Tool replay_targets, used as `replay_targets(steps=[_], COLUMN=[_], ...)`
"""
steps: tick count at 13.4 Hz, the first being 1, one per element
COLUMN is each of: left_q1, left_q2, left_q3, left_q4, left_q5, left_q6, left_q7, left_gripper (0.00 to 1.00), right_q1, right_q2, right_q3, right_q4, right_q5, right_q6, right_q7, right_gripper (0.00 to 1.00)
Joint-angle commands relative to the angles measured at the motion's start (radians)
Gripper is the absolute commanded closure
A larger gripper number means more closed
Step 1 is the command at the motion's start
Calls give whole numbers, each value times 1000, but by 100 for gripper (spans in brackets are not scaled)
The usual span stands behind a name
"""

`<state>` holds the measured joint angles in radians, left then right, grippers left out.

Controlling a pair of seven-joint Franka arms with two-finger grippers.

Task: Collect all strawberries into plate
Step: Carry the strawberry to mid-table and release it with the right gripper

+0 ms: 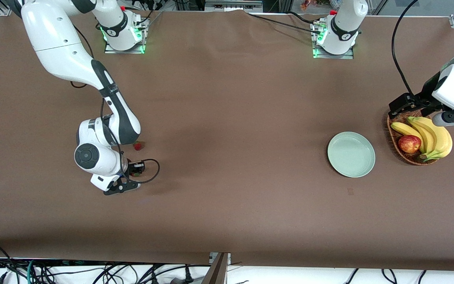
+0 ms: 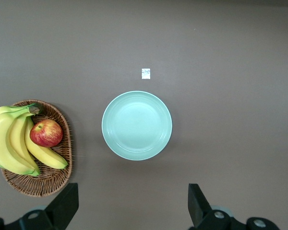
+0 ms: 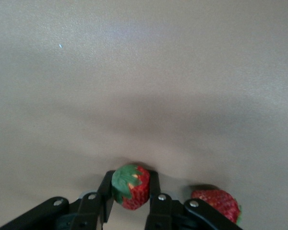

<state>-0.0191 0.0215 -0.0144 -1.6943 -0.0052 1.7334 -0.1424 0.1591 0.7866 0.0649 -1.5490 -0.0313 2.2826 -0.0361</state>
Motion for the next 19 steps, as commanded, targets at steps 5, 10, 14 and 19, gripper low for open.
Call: replay_targets(steps=[5,10,14,19], left_q1=[-1,-2,-1,-4], left_q2=[9,9,9,11], left_q3=[-4,-4,-4,-4], left_q4=[27,27,27,22], left_q5=[8,7,7,5], left_q6=[-20,-21,-21,-21], left_q7=[-8,-6,-6,-2], left_gripper=[0,0,0,0], right_q1=[95,365,555,631], right_q2=[-12,49,209,345], right_q3=[110,110,102,102], right_q4=[68,147,303,474], right_q5=[11,10,7,7], right_q6=[-3,151,328,422], right_q7=[267,655,933,1026], right_gripper=[100,100,100,100])
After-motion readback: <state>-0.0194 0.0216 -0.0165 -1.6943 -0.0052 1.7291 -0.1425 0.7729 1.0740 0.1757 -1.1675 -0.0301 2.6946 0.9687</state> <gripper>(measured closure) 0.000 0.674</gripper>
